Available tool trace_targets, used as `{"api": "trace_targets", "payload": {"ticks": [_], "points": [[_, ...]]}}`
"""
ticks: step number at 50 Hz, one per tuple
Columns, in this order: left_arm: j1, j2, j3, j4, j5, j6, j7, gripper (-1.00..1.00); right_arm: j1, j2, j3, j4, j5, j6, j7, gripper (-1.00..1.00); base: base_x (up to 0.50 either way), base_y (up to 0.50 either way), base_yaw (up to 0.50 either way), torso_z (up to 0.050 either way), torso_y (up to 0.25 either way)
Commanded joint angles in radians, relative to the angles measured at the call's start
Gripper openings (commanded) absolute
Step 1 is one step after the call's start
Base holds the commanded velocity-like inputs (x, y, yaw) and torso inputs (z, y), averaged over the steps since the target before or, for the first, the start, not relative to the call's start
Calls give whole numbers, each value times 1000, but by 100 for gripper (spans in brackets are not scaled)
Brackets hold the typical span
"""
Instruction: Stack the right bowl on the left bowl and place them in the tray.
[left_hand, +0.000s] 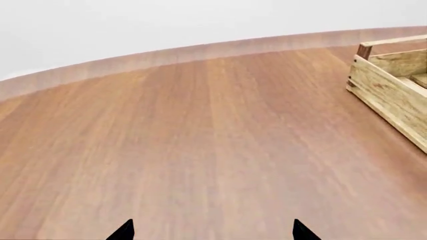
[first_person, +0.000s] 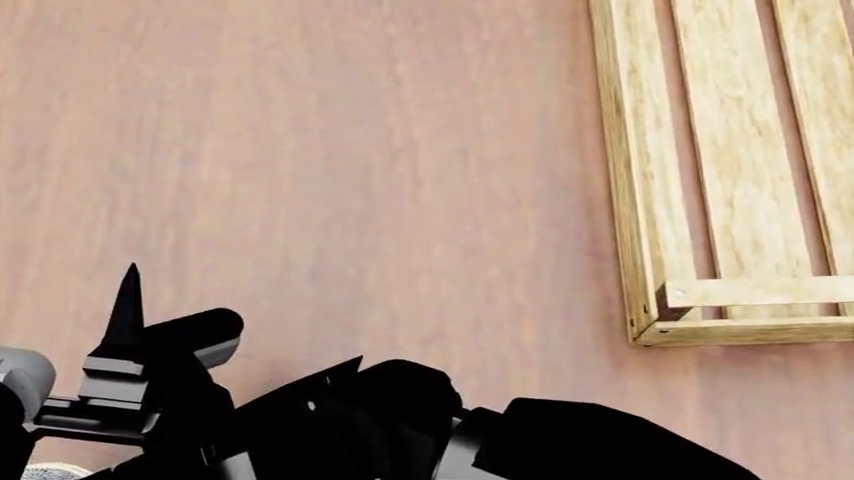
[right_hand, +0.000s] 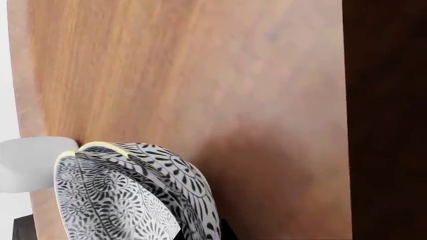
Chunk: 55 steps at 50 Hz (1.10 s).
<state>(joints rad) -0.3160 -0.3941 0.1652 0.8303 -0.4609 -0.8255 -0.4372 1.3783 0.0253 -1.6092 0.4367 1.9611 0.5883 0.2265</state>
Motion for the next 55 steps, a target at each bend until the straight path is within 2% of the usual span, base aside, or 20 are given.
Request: {"api": "trace_targets", "payload": {"ticks": [1, 6, 16, 27, 39, 55], "points": [[3, 19, -30, -7, 12, 12, 20, 100, -11, -25, 24, -12, 1, -4, -28, -100, 0, 0, 3, 0, 0], [-4, 22, -34, -13, -5, -1, 21, 100, -7, -25, 24, -9, 8, -5, -24, -100, 0, 1, 1, 0, 21], [-3, 19, -38, -5, -7, 7, 15, 100, -5, -25, 22, -11, 11, -6, -24, -100, 0, 0, 0, 0, 227], [-9, 16, -33, -1, -4, 2, 4, 100, 4, -25, 27, 2, 20, -15, -10, -100, 0, 0, 0, 0, 0], [-7, 14, -32, -5, -10, 9, 3, 100, 192, -23, 77, 278, 132, 29, -54, -100, 0, 0, 0, 0, 0], [-21, 12, -27, -6, -20, 2, -1, 100, 404, -25, -1, 555, 257, 71, -72, -100, 0, 0, 0, 0, 0]]}}
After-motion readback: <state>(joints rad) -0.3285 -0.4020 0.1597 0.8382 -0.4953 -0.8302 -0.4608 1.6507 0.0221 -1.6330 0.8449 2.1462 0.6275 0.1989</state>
